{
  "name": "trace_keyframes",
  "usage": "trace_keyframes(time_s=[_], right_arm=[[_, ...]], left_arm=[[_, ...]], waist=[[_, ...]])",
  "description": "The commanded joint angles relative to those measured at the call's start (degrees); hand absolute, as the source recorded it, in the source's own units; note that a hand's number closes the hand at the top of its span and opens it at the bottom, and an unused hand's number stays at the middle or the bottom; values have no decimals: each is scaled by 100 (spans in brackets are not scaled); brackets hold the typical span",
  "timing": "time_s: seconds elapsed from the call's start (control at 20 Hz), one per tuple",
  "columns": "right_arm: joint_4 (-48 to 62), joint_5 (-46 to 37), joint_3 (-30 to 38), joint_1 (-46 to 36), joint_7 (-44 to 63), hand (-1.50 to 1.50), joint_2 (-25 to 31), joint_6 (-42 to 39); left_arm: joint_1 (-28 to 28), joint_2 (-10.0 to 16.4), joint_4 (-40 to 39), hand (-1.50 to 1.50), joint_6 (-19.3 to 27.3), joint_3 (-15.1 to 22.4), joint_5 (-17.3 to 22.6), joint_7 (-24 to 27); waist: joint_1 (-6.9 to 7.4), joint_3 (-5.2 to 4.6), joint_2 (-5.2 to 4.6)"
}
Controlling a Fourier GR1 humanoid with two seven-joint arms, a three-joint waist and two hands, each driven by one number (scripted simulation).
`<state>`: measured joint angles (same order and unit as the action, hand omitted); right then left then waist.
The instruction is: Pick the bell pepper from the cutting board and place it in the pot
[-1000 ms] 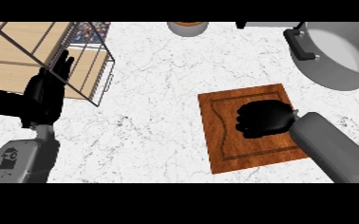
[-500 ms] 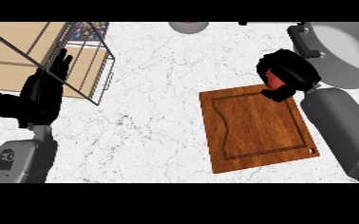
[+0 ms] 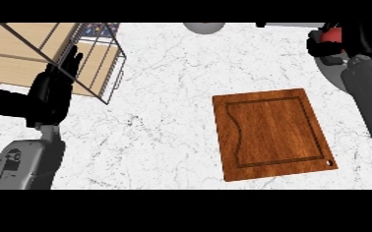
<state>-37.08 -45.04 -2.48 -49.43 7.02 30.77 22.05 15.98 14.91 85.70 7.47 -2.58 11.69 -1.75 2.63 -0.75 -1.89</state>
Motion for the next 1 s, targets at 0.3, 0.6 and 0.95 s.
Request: trace_keyframes(time_s=[0.3, 0.6, 0.95], right_arm=[[1195, -1590, 268, -1176, 4183, 150, 629, 1486], [2036, -2686, -229, -1965, 6360, 150, 316, 970], [2340, -3064, -249, -1850, 7001, 150, 68, 1273]], left_arm=[[350, -80, 67, 0, -143, 249, -50, 24], [456, -281, -78, 0, 27, 359, -163, -5], [2, -275, 50, 0, 25, 242, -159, 253]], waist=[[458, 9, -46], [396, 47, -2], [61, 73, 100]])
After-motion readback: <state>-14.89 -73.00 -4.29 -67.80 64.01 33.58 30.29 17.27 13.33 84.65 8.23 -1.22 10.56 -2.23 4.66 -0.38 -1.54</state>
